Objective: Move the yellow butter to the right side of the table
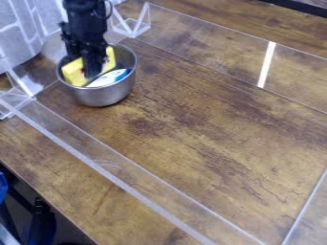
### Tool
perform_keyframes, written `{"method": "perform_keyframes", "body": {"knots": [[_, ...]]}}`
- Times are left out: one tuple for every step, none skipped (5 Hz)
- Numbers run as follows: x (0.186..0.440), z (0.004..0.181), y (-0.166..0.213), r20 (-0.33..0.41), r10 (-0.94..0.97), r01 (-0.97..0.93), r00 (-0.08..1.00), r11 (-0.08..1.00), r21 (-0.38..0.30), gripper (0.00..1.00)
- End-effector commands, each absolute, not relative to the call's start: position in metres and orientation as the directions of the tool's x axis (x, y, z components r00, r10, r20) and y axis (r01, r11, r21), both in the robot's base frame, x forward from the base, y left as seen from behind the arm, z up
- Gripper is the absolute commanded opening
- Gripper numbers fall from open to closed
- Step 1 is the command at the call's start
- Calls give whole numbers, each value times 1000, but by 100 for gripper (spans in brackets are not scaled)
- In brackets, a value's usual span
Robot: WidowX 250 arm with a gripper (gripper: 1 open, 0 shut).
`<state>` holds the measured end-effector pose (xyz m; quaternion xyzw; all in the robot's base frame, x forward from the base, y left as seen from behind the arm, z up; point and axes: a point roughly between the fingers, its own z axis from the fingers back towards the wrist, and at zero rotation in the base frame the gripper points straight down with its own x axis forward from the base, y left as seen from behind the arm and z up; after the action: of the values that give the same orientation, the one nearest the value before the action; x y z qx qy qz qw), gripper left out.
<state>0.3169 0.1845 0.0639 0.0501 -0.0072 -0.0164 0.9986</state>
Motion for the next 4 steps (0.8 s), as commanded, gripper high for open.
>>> {"method": "perform_keyframes", "body": {"knots": [[331,133,179,155,-55,29,986,987,161,0],[336,166,174,210,-54,21,976,987,157,0],[349,160,158,203,-79,52,976,989,135,0],[364,149,128,184,-112,93,977,990,110,0]]}}
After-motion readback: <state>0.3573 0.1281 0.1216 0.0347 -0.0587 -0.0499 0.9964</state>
